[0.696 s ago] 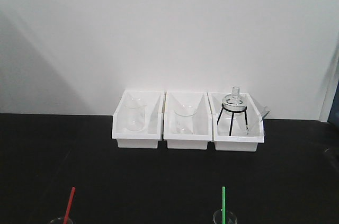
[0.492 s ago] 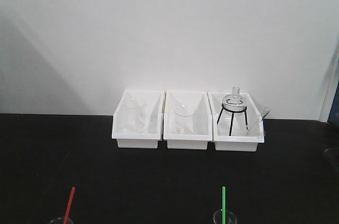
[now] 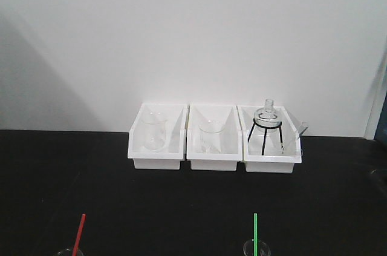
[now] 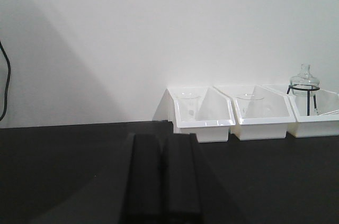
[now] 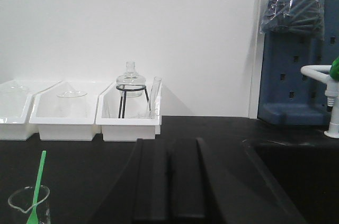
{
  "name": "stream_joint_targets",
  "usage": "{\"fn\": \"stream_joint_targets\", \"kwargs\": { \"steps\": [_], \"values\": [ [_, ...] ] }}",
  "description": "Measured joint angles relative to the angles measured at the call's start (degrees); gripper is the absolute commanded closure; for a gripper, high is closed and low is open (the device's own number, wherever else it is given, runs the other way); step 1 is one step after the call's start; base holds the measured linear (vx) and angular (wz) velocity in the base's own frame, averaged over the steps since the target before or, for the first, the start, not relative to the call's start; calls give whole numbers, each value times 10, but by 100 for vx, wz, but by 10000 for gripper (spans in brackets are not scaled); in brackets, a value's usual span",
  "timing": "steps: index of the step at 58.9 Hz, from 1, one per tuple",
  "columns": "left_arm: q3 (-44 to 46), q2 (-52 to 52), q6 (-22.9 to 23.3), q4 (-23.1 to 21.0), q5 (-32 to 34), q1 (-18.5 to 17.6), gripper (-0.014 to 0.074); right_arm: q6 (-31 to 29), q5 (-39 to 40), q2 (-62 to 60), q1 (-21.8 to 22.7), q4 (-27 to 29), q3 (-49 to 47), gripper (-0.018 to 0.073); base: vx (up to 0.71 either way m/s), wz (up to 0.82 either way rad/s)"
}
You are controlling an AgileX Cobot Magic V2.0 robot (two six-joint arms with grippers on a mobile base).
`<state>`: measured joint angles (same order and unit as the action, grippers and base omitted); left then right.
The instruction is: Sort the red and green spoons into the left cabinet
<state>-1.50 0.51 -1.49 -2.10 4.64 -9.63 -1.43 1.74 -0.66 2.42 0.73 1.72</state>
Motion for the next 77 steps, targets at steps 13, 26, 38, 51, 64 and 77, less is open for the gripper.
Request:
{"fn": "stream_joint_targets", "kwargs": {
  "steps": [13,26,38,51,64,77],
  "values": [
    [0,0,0,0,0,0,596,0,0,0,0,0,0,565,0,0],
    [0,0,-1,0,4,0,596,0,4,0,0,0,0,565,0,0],
    [0,0,15,-1,76,0,596,3,129,0,0,0,1,565,0,0],
    [72,-10,105,-25,-42,0,596,122,111,4,0,-14,-79,565,0,0],
    [250,-163,71,6,-146,0,596,145,-33,150,0,-108,-265,565,0,0],
    [398,-363,41,10,-159,0,596,147,-98,349,0,-119,-397,565,0,0]
  ]
}}
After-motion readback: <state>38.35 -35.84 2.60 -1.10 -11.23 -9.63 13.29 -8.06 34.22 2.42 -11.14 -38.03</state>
